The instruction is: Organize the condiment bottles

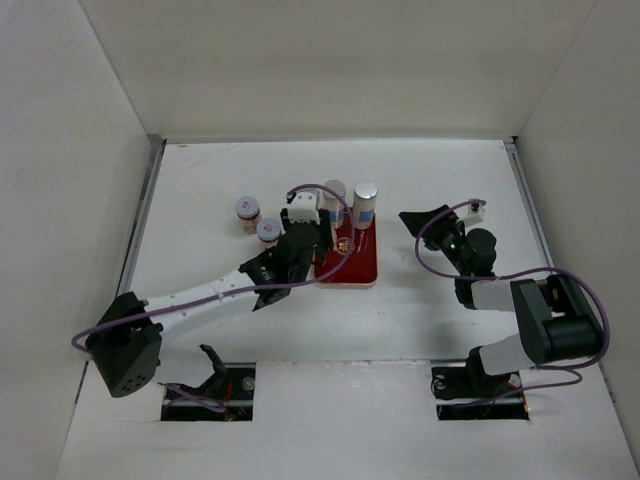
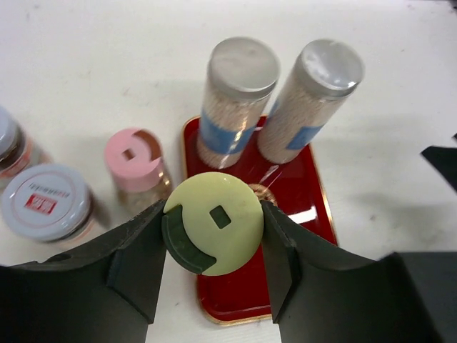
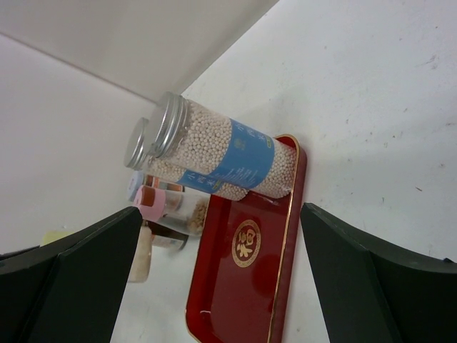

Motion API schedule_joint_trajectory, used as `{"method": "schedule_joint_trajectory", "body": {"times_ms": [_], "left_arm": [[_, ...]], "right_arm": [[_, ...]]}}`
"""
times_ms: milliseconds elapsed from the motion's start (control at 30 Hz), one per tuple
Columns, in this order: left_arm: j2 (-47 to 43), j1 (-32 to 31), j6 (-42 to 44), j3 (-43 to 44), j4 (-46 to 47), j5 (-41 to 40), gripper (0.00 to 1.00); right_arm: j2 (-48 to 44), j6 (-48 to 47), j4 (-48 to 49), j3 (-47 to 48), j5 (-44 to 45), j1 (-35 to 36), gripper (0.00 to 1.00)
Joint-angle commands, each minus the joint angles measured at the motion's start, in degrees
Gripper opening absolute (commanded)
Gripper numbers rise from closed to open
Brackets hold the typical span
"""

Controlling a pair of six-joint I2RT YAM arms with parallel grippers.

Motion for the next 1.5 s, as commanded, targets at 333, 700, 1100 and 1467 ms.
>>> {"method": "schedule_joint_trajectory", "body": {"times_ms": [333, 700, 1100, 1467], "left_arm": [[20.81, 1.65, 1.76, 14.82, 7.89, 2.80, 0.32], [27.41, 1.92, 3.52, 16.67, 8.25, 0.43, 0.47], [15.13, 0.51, 3.78, 9.66, 8.94, -0.62, 0.79], [11.67, 10.26, 0.97, 8.84, 1.49, 5.00, 0.70]], "right_arm": [[0.05, 0.99, 4.65, 1.36, -1.20, 0.16, 1.00], [-0.21, 1.17, 4.73, 1.19, -1.38, 0.16, 1.00], [0.14, 1.26, 4.91, 1.28, -1.47, 0.16, 1.00], [1.11, 1.35, 5.26, 1.63, -1.56, 0.16, 1.00]]}}
